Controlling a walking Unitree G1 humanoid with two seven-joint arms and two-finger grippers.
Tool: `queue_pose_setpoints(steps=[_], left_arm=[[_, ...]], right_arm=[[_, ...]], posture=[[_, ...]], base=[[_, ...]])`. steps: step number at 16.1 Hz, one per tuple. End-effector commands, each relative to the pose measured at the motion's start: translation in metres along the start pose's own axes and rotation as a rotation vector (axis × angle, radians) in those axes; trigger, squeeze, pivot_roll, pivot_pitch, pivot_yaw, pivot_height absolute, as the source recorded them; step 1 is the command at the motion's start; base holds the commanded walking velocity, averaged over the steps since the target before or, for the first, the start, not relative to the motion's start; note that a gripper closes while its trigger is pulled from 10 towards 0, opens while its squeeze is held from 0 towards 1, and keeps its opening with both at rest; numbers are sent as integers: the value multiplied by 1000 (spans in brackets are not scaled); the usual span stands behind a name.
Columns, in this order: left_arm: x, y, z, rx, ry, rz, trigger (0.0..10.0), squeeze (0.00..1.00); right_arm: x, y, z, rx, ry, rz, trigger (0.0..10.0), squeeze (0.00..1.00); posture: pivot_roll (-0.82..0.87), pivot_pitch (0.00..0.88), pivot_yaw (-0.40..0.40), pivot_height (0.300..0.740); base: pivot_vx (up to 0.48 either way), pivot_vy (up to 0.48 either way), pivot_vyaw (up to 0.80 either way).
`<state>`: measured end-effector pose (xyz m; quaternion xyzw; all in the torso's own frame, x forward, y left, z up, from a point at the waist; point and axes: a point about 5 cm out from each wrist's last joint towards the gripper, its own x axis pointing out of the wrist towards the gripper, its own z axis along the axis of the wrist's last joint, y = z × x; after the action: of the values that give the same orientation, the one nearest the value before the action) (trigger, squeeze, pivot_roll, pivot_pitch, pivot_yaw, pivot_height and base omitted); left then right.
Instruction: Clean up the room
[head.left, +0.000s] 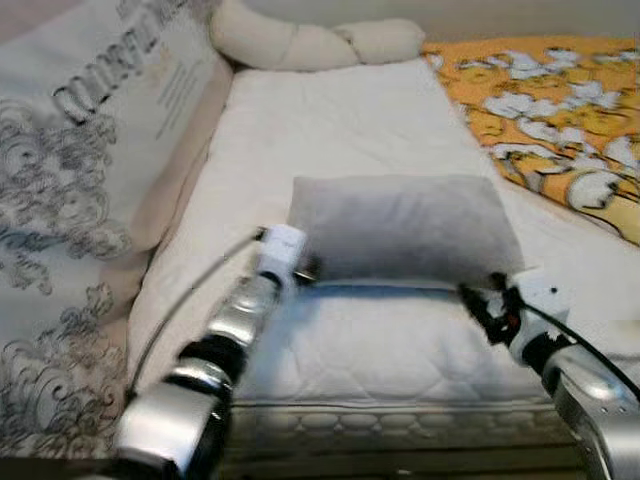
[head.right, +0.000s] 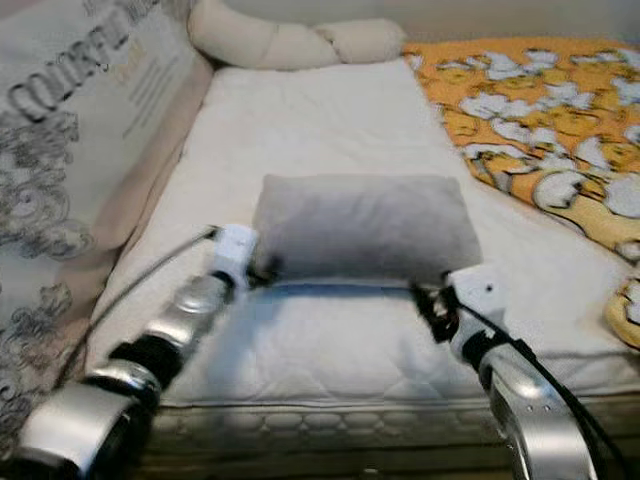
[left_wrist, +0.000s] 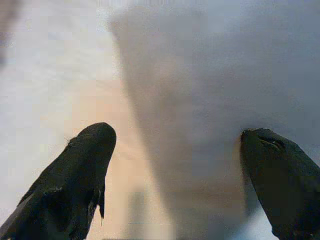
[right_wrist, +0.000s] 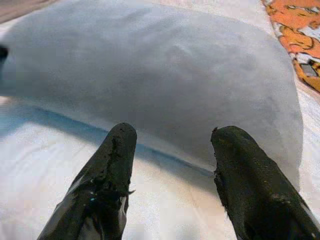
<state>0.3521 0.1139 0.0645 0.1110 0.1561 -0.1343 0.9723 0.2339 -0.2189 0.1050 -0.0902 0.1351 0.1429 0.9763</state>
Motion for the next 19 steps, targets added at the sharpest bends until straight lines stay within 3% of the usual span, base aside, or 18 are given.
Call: queue_pose_setpoints(steps=[1,3,5,6,10,11,12,17,19], left_arm=[[2,3,6,9,-20,24,10000,0],[3,2,7,9,-15,-2,10000,0],[3,-13,4,-62,1,-100,10000,0],[3,-21,-1,-58,27,-123,10000,0],[2,-24,-10,-67,81,-106,10000,0],[1,-24,-12,-48,94,-109,5373,0],[1,-23,-12,-41,96,-107,0,0],[2,-15,-7,-59,80,-103,0,0],[2,-13,-8,-71,78,-106,0,0]], right_arm=[[-1,4,6,-4,-13,42,10000,0],[-7,11,6,-17,7,136,10000,0],[-12,15,8,-17,19,182,10000,0],[-16,18,10,-19,29,216,10000,0],[-30,29,10,-35,55,277,10000,0],[-33,32,11,-38,60,286,10000,0],[-35,33,13,-35,60,291,10000,0],[-34,40,13,-44,76,297,10000,0],[-32,44,13,-8,85,311,10000,0]], posture=[[-237,0,73,740],[-247,0,69,740],[-263,0,66,740],[-275,0,66,740],[-323,4,69,740],[-331,19,69,740],[-334,23,71,740],[-309,12,70,740],[-298,4,64,740]], base=[[0,0,0],[0,0,0],[0,0,0],[0,0,0],[0,0,0],[0,0,0],[0,0,0],[0,0,0],[0,0,0]])
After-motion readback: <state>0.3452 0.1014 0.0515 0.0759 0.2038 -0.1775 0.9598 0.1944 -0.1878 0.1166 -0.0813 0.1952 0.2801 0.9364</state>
